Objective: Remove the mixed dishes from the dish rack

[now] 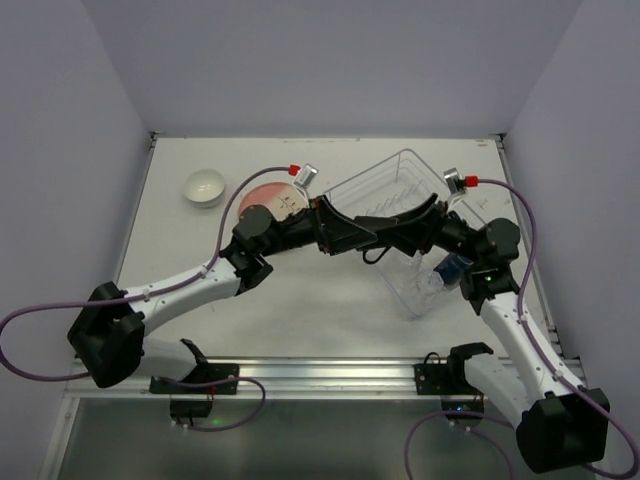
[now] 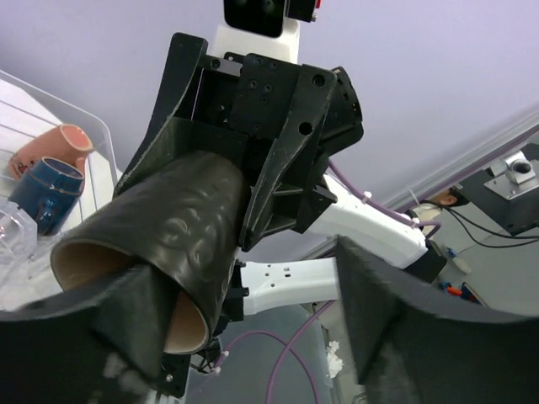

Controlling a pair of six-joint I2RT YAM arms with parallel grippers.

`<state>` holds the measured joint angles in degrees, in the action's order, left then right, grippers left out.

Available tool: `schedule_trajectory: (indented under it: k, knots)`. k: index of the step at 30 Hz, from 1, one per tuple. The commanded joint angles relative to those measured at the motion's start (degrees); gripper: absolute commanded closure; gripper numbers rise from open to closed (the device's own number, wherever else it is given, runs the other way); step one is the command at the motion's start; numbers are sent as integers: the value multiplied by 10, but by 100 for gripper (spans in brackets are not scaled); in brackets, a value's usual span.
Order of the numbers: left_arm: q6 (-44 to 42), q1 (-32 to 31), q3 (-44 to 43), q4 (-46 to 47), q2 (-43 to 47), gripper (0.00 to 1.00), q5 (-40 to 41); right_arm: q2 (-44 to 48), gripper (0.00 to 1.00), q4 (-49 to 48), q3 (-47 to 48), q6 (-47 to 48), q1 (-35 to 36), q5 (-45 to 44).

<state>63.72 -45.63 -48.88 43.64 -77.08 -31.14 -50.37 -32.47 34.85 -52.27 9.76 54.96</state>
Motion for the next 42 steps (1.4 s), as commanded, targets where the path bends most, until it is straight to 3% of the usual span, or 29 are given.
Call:
schedule_trajectory:
  k: [1,6,11,15,18,19,21,24,25,28,32,36,42]
  knots:
    - [10,-10,-13,42,-3,30,19,3,100,-81,-12,6,2,-11]
    - [12,-14,-1,42,4,34,26,14,100,-74,-21,18,-4,-34]
    - [6,-14,5,39,11,96,31,9,100,-92,-29,17,-4,-19]
    - [-8,-16,12,30,18,100,38,8,91,-91,-29,16,-8,-17]
    - [-47,-16,11,-22,39,100,56,15,31,-82,-28,10,-19,-19]
    - [-87,-16,6,-96,48,100,69,19,1,-70,-29,10,-29,-30]
    - [-137,-16,-16,-194,82,100,136,44,1,25,-23,38,-62,-60]
    - [-222,-16,-43,-417,123,100,260,83,1,270,40,132,-77,-213]
    - [-255,-15,-50,-464,128,100,311,90,1,362,51,150,-77,-301]
    - [-303,-15,-67,-579,120,100,379,115,1,476,88,210,-77,-400]
    - [-328,-27,-89,-674,55,100,402,148,1,581,120,250,-77,-499]
    - [-352,-74,-167,-760,-46,100,455,172,1,640,146,275,-77,-578]
    - [-378,-84,-229,-781,-148,100,439,159,1,677,165,292,-77,-610]
